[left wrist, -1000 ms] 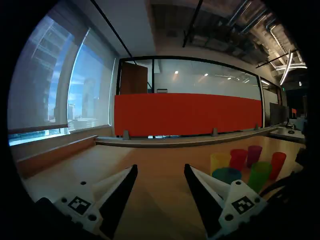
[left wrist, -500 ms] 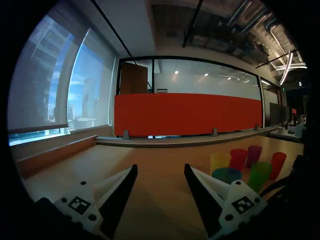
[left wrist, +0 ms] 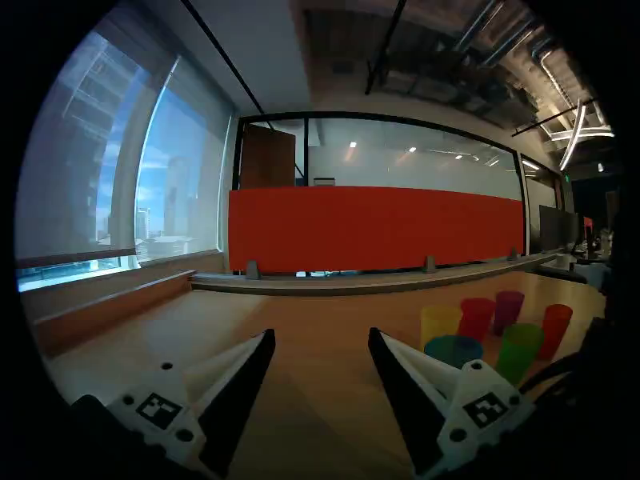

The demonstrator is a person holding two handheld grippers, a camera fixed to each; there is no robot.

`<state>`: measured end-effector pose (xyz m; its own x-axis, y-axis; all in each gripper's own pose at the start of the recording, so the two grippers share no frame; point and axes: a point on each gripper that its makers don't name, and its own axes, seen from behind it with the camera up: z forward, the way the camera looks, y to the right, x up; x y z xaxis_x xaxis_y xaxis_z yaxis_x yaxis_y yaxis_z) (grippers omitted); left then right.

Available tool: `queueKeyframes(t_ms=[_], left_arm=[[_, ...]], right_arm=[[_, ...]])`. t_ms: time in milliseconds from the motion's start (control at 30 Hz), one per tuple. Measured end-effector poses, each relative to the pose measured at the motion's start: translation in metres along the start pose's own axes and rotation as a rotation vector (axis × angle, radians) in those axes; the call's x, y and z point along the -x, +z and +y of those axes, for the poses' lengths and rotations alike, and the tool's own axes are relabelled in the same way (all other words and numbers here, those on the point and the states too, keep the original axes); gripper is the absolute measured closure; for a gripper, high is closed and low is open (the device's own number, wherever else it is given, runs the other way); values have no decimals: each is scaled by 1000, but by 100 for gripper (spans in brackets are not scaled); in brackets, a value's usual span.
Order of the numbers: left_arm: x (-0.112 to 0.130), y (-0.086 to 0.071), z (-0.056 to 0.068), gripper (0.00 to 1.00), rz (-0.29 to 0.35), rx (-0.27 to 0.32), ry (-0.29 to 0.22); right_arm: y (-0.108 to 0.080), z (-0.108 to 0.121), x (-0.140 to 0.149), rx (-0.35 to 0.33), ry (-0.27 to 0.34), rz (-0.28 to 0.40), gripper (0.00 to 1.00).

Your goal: Pour water

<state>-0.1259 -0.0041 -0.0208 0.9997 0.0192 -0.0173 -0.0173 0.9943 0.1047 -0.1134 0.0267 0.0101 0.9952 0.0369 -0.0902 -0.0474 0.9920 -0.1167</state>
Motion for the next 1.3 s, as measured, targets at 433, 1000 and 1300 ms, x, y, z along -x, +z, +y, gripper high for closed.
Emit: queueKeyframes(t_ms=[433, 1000, 1300], left_arm=[[0, 0, 0, 14, 0, 0, 0], [0, 0, 0, 14, 0, 0, 0], [0, 0, 0, 14, 0, 0, 0]], right_arm=[[2, -3, 3, -1, -6, -15, 0], [-1, -5, 2, -3, -6, -16, 0], [-1, -4, 3, -3, -4, -19, 0]])
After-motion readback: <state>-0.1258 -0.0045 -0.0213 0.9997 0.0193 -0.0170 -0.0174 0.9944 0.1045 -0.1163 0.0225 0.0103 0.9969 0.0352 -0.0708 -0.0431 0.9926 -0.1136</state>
